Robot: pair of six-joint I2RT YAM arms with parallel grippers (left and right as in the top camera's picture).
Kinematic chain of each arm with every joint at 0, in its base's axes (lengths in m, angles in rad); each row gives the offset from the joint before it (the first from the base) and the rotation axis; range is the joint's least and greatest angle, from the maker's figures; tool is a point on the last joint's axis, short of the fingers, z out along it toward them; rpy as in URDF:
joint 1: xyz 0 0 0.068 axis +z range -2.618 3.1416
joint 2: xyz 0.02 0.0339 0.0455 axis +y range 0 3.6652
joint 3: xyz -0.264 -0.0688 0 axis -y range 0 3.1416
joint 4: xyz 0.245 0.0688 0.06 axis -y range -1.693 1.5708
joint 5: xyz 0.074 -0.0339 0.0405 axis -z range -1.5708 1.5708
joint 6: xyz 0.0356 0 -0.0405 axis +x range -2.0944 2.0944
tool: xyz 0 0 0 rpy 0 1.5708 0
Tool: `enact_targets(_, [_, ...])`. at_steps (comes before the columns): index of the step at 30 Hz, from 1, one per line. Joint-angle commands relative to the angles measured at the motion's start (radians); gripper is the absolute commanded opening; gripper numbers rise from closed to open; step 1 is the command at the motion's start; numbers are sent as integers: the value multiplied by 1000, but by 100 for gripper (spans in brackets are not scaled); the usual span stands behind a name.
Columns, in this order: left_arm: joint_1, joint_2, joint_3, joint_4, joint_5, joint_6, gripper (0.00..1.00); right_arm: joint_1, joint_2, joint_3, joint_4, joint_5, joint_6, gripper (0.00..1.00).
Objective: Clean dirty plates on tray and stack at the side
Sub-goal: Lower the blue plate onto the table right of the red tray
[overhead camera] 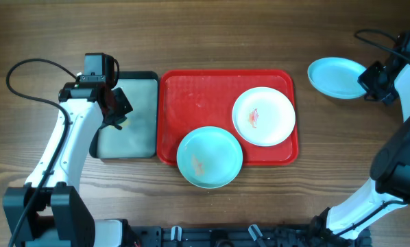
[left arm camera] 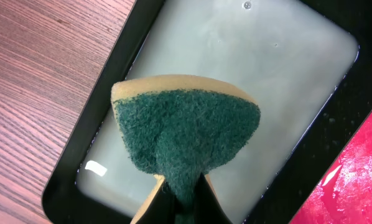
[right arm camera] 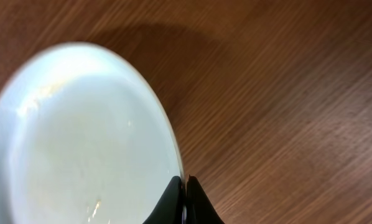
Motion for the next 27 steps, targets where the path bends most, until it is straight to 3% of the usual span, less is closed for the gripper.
enact_targets(1, [4,-3,-5,4,2,-16,4,2,-22,-11,-17,71,5,37])
enact_targets(2, [4,-3,-5,4,2,-16,4,2,-22,-11,-19,71,-16,57])
enact_targets(4, [4,-3,-5,4,2,-16,4,11,-22,-11,-15,-41,-134,63])
enact_targets(6, [4,-3,-5,4,2,-16,4,39,-22,-11,-5,-122,-166,47])
enact_targets(8, [4,-3,-5,4,2,-16,4,90,-22,-11,-2,-140,-165,15])
enact_targets(10, [4,-3,-5,4,2,-16,4,148,-22,-11,-2,-148,-165,6])
enact_targets(18, [3,-3,-5,4,19,-17,4,337,-22,-40,-1,-136,-188,4])
enact_targets(27, [3,-3,-5,4,21,-16,4,373,-20,-198,218,-133,-187,4])
